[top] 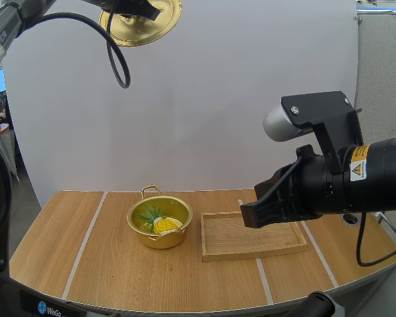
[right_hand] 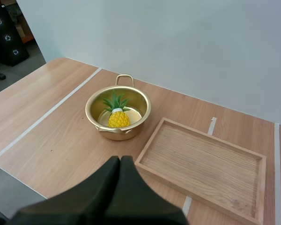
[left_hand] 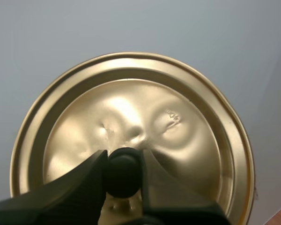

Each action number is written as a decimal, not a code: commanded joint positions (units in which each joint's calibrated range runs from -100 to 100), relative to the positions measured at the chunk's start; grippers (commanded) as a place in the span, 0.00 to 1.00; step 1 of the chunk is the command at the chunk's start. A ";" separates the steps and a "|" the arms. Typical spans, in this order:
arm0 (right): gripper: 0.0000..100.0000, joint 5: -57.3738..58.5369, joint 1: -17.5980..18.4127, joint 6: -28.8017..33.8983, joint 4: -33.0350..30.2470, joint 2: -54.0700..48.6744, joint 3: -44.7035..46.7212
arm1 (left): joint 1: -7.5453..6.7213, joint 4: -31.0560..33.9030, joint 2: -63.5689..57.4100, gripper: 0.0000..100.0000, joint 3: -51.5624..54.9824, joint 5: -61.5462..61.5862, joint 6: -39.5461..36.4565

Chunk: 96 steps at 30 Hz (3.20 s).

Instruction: Open the pot, put the pineapple inside, and close it

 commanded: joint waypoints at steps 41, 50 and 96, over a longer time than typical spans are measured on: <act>0.00 0.00 -1.35 -2.81 0.50 -5.14 9.54 | -0.12 -9.04 1.75 0.00 41.32 8.54 10.17; 0.00 0.00 -1.35 -2.95 0.39 -5.14 9.54 | -0.12 -9.04 7.51 0.00 43.11 10.01 12.52; 0.00 0.00 -1.35 -2.94 -0.54 -5.14 9.54 | -0.12 -5.19 27.25 0.07 51.19 0.14 16.72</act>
